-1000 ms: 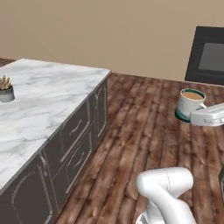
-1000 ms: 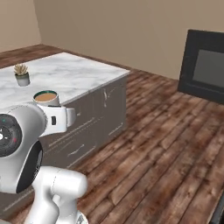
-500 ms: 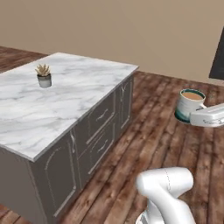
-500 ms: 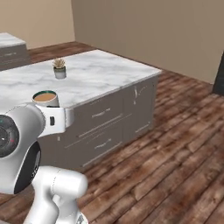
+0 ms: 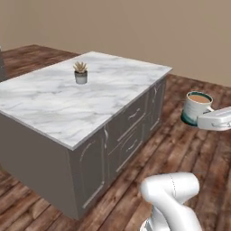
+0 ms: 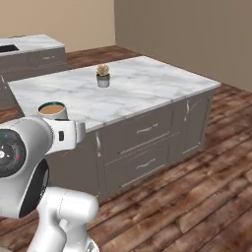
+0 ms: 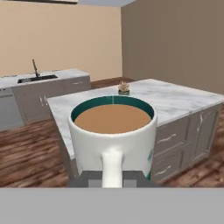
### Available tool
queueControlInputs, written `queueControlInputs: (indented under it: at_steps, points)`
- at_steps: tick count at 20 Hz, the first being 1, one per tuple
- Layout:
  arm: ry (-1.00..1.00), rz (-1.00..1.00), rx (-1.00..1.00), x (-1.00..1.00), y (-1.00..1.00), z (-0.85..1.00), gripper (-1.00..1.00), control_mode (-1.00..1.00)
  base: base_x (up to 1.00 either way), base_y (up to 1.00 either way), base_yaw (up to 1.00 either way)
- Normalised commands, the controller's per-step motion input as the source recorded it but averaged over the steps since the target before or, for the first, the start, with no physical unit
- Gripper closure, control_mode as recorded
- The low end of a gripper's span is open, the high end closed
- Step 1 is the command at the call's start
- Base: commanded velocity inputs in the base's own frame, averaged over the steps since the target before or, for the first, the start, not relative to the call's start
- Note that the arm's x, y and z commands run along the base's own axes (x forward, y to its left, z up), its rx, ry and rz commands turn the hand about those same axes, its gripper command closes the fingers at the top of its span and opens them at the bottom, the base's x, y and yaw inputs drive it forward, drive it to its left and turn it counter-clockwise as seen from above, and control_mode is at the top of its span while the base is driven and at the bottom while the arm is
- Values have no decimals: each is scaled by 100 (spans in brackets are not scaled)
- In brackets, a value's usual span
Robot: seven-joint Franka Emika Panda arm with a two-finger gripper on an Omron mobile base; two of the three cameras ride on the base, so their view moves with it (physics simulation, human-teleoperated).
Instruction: Pick the cup of tea, navigate to the dining table, and place it on the saucer.
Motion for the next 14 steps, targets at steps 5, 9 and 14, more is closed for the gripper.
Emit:
queueControlInputs:
  at_steps: [5,9,14]
  points:
    - [0,0,0,0,0,0,100,100,0,87,21]
    - [0,0,0,0,0,0,100,100,0,91,17]
    - [0,0,0,0,0,0,100,100,0,97,14]
